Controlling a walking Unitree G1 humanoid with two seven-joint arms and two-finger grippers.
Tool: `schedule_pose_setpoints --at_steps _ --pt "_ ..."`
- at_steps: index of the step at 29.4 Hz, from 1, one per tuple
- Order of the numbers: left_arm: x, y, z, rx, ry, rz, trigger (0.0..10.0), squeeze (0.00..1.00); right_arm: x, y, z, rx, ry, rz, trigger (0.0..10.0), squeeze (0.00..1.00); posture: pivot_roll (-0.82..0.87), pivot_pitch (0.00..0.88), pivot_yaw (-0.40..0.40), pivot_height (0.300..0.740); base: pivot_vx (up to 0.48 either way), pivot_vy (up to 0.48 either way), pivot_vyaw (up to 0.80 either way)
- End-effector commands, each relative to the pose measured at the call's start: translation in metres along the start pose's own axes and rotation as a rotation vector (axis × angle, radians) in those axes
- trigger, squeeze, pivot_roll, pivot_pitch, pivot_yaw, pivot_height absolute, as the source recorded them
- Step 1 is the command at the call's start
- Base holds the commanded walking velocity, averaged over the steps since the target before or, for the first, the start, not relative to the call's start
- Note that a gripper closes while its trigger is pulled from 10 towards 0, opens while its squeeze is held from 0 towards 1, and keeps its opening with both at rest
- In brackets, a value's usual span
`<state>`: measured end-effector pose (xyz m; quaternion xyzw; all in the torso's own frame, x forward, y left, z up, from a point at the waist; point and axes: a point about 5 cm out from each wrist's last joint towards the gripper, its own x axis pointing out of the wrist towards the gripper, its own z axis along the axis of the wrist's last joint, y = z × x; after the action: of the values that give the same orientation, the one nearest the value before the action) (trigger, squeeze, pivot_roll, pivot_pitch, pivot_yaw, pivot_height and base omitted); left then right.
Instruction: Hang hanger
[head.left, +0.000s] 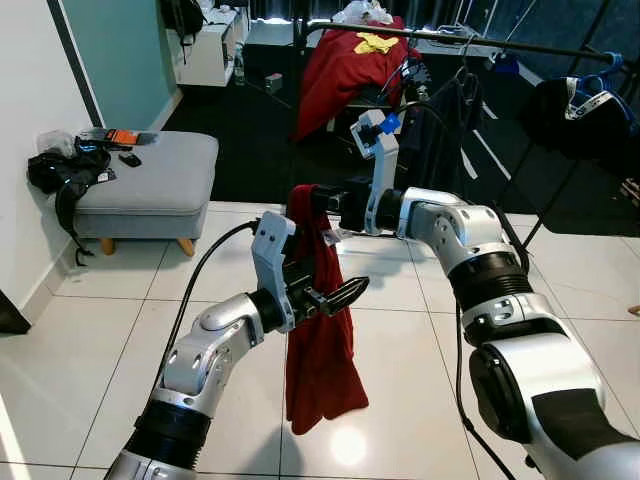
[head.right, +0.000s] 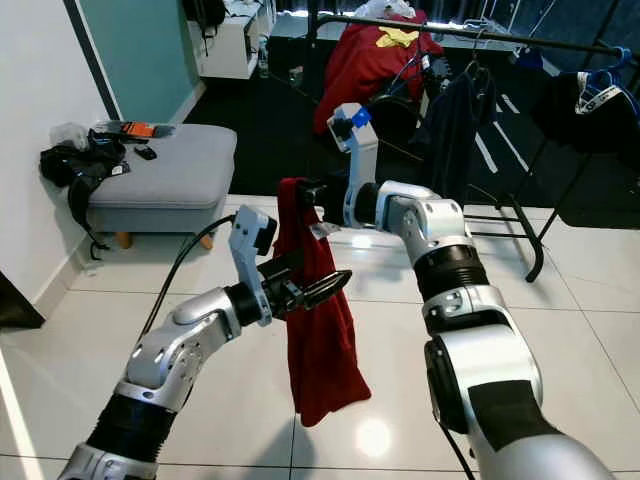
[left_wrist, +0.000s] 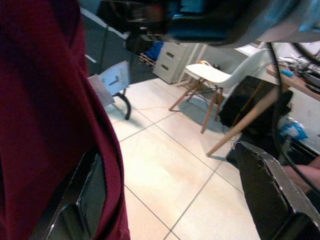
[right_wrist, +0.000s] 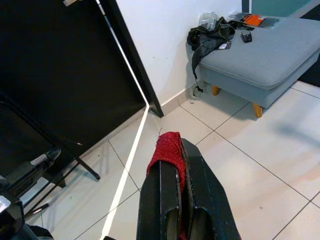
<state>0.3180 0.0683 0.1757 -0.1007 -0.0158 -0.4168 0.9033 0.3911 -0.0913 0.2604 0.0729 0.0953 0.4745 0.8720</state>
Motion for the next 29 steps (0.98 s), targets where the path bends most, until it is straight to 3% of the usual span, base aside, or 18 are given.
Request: schedule_pose_setpoints --at_steps 1,5,9,25,26,27,28,29 --pt "0.007 0.003 -0.002 -0.013 -0.015 0.055 10.0 0.00 0.002 0.006 0.011 -0.007 -0.035 0.027 10.0 0.00 0.01 0.106 -0.073 0.740 0.000 0.000 0.00" --pt "0.009 0.006 -0.001 -0.019 -0.027 0.091 10.0 0.00 0.002 0.007 0.011 -0.004 -0.035 0.030 10.0 0.00 0.01 0.106 -0.073 0.740 0.000 0.000 0.00" --pt "0.009 0.022 0.004 -0.005 -0.041 0.228 10.0 0.00 0.003 0.007 0.010 -0.005 -0.031 0.029 10.0 0.00 0.01 0.108 -0.073 0.740 0.000 0.000 0.00" --pt "0.003 0.034 -0.001 0.026 -0.006 0.320 10.0 0.00 0.002 0.006 0.007 -0.017 -0.013 0.017 10.0 0.00 0.02 0.112 -0.075 0.740 0.000 0.000 0.00" --pt "0.004 0.034 -0.001 0.020 -0.008 0.322 2.4 0.00 0.002 0.006 0.007 -0.017 -0.013 0.017 10.0 0.00 0.02 0.112 -0.076 0.740 0.000 0.000 0.00" --pt "0.004 0.034 -0.001 0.020 -0.008 0.322 2.4 0.00 0.002 0.006 0.007 -0.017 -0.013 0.017 10.0 0.00 0.02 0.112 -0.076 0.740 0.000 0.000 0.00" --pt "0.004 0.034 -0.002 0.013 -0.010 0.324 0.0 0.00 0.002 0.006 0.007 -0.016 -0.013 0.017 10.0 0.00 0.02 0.112 -0.076 0.740 0.000 0.000 0.00" --pt "0.004 0.034 -0.002 0.013 -0.010 0.324 0.0 0.00 0.002 0.006 0.007 -0.016 -0.013 0.017 10.0 0.00 0.02 0.112 -0.076 0.740 0.000 0.000 0.00"
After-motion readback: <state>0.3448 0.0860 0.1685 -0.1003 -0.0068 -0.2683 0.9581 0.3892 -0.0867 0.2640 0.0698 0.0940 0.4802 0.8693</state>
